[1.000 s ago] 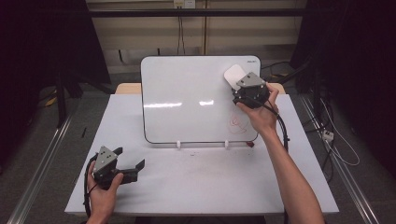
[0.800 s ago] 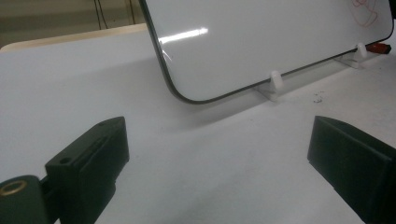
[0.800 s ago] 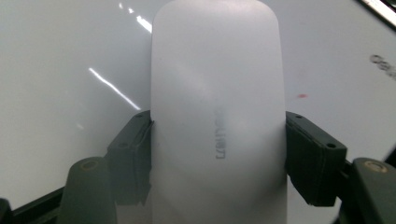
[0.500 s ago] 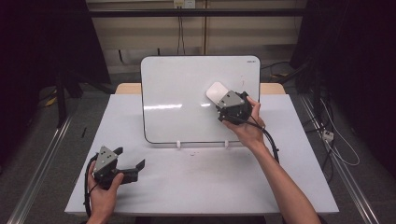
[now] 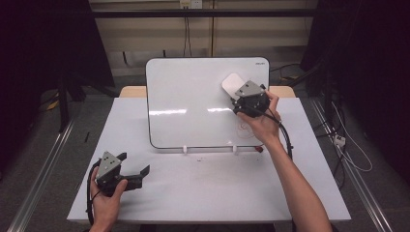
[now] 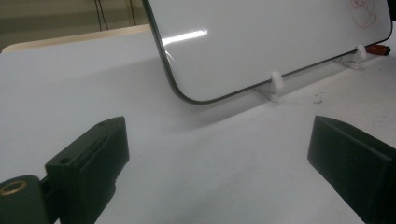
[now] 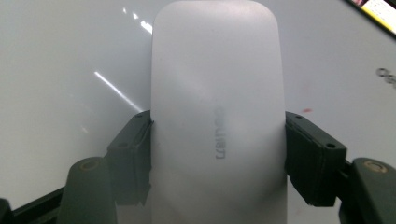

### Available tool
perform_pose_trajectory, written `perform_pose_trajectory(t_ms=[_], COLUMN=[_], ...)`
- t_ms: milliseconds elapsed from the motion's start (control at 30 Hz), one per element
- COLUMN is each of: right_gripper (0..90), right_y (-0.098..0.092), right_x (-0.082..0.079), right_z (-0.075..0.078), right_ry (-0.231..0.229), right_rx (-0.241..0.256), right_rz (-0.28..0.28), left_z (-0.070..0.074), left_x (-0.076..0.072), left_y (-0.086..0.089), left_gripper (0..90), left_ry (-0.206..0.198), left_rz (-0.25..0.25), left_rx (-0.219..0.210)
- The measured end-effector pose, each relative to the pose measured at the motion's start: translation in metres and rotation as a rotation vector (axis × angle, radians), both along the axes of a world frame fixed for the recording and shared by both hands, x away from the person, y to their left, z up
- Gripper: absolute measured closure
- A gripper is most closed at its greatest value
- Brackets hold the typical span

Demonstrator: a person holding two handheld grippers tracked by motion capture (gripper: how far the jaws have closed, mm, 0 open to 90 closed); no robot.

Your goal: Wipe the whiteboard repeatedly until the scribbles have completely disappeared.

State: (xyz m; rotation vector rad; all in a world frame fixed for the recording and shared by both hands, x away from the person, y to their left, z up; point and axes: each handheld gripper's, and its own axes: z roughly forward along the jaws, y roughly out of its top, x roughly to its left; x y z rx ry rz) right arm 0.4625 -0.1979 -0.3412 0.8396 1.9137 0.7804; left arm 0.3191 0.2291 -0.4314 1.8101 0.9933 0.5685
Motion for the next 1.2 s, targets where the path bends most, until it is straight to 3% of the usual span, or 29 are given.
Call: perform_pose_trajectory(t_ms=[300, 467, 700, 1200], right_gripper=[31.6, 31.7, 31.7, 31.7], right_y=[-0.027, -0.026, -0.007, 0.025], right_x=[0.017, 0.015, -0.004, -0.046], right_z=[0.023, 0.021, -0.004, -0.050], right_ry=[-0.014, -0.024, 0.031, 0.047], right_rx=[0.040, 0.047, -0.025, -0.116], right_rz=[-0.078, -0.095, -0.008, 0.097], left_z=[0.001, 0.000, 0.000, 0.000], left_x=[-0.001, -0.001, -0.001, -0.001], left_y=[0.001, 0.001, -0.001, -0.003], left_gripper=[5.3, 5.3, 5.3, 5.3], left_ry=[-0.002, 0.001, 0.002, 0.004], left_rz=[-0.002, 0.002, -0.006, -0.004], left_rx=[0.007, 0.004, 0.015, 0.014])
